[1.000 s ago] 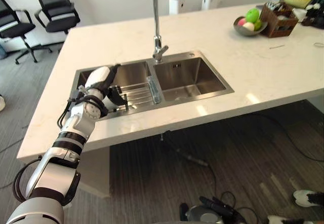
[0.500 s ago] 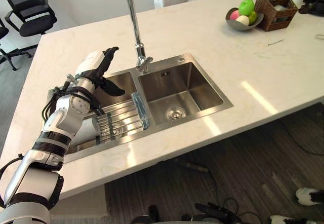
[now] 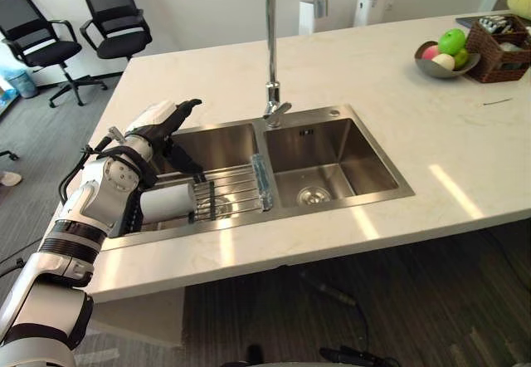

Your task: Walk over to the sink, pick up the cup, carry it to the dishwasher, place the cup inside the dishwasher, then close the dishwasher door

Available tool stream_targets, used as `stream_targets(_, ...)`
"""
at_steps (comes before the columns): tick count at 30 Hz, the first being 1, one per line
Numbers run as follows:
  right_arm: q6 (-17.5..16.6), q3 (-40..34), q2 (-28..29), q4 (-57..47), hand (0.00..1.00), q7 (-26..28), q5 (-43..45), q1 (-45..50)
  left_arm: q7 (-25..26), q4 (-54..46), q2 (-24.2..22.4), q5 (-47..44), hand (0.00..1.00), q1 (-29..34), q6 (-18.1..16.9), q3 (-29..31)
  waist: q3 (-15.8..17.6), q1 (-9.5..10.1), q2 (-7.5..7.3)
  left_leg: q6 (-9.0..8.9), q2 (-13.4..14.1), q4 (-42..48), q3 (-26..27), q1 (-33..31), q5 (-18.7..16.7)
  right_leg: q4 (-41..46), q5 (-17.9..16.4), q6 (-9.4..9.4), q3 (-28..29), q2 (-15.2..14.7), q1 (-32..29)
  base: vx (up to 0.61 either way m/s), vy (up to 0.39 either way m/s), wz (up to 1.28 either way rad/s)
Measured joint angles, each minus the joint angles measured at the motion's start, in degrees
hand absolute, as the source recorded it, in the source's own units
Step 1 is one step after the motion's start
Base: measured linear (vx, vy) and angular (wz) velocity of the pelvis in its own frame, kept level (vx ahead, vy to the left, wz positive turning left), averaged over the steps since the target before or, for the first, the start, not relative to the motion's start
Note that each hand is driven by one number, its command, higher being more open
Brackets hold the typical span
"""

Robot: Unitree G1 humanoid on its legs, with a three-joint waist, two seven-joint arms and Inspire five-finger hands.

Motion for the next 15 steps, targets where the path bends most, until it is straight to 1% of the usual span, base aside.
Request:
stream_targets(1, 0.25, 0.72, -0.36, -0.01, 1.0, 0.11, 0.02, 0.0, -0.4, -0.09, 0.0, -0.03, 1.0, 1.01, 0.24, 0.33, -0.35, 0.32, -0.02, -0.04, -0.12, 0.05, -0.23, -0.29, 0.0, 0.03, -0.01, 0.02, -0.49, -0.15, -0.07, -0.04, 0.013, 0.3)
stream_targets(2, 0.88, 1.27, -0.73, -0.01, 1.0, 0.15, 0.02, 0.01, -0.9, -0.09, -0.21, -0.04, 1.0, 1.89, 1.11, 0.32, -1.28, 0.59, -0.14, 0.52, -0.17, 0.46, 0.16, -1.4, -0.57, 0.13, 0.03, 0.02, -1.24, -0.39, -0.6, -0.02, 0.007, 0.27)
stream_targets(3, 1.1, 1.67, -0.87, -0.06, 1.0, 0.16, 0.04, -0.02, -1.03, -0.09, -0.32, -0.03, 1.0, 2.02, 1.35, 0.32, -1.56, 0.64, -0.24, 0.76, 0.2, 1.15, 2.03, -2.25, -0.99, 0.13, 0.13, -0.01, -1.87, -0.61, -0.85, -0.02, 0.023, 0.54)
stream_targets(4, 1.43, 1.62, -0.89, -0.23, 1.0, 0.14, 0.17, -0.07, -1.38, -0.12, -0.85, 0.01, 1.0, 2.0, 1.46, 0.33, -1.72, 0.24, -0.62, 0.93, 1.36, 3.03, 7.79, -3.68, -2.17, 0.23, 0.13, -0.02, -4.04, -1.58, -1.01, 0.01, 0.039, 0.81)
stream_targets(5, 1.64, 1.61, -1.23, -0.27, 1.0, 0.13, 0.24, -0.21, -1.99, -0.18, -1.75, 0.04, 1.0, 1.89, 1.43, 0.23, -1.72, -0.66, -0.62, 0.97, 2.53, 4.39, 12.64, -4.16, -1.92, 1.04, -0.54, 0.57, -6.09, -2.39, -0.95, 0.02, 0.052, 0.9)
stream_targets(6, 1.74, 1.61, -1.46, -0.27, 1.0, 0.13, 0.35, -0.23, -2.13, -0.18, -2.17, 0.04, 1.0, 1.85, 1.41, 0.14, -1.78, -1.16, -0.53, 0.18, 2.98, 4.16, 13.95, -3.65, 0.05, 1.66, -1.31, 1.06, -7.01, -2.63, -0.72, 0.06, 0.07, 0.87)
stream_targets(7, 1.84, 1.62, -1.83, -0.12, 1.0, 0.04, 0.97, -0.43, -2.43, -0.24, -2.69, 0.04, 1.0, 1.61, 1.44, 0.0, -1.82, -1.79, -0.57, 0.55, 2.08, 2.38, 12.56, -2.45, 0.47, 3.34, -2.74, 1.81, -8.05, -3.33, -0.59, 0.04, 0.089, 0.63)
stream_targets(8, 1.89, 1.6, -1.87, 0.09, 1.0, -0.12, 1.47, -0.32, -2.97, -0.25, -2.71, 0.02, 1.0, 1.34, 1.8, -0.07, -2.05, -1.84, -0.97, 0.55, 1.31, 1.49, 11.63, -1.84, 0.76, 3.86, -3.27, 2.31, -8.75, -3.92, -0.54, 0.02, 0.096, 0.5)
stream_targets(10, 1.97, 1.48, -1.88, 0.12, 1.0, -0.13, 2.39, 0.03, -3.25, -0.23, -2.69, 0.01, 1.0, 0.83, 3.21, -0.08, -2.11, -1.87, -1.07, 0.36, 0.32, -0.06, 10.92, -1.11, 1.44, 4.1, -3.85, 2.77, -9.49, -4.71, -0.4, -0.02, 0.084, 0.25)
stream_targets(12, 2.05, 1.28, -2.03, 0.11, 1.0, -0.12, 2.57, 0.08, -3.9, -0.14, -2.68, 0.01, 1.0, 0.4, 4.01, -0.08, -2.09, -2.03, -1.1, 0.34, -0.14, -0.09, 10.56, -0.99, 1.45, 4.55, -4.14, 3.17, -9.92, -5.26, -0.33, -0.04, 0.071, 0.15)
stream_targets(15, 2.11, 0.24, -1.79, 0.05, 1.0, -0.08, 2.51, 0.11, -4.76, -0.03, -2.68, 0.12, 1.0, -0.86, 4.01, -0.16, -2.08, -2.56, -1.1, 0.24, -0.45, -0.38, 10.13, -1.0, 1.4, 4.76, -4.28, 3.4, -10.32, -5.53, -0.35, -0.04, 0.036, 0.07)
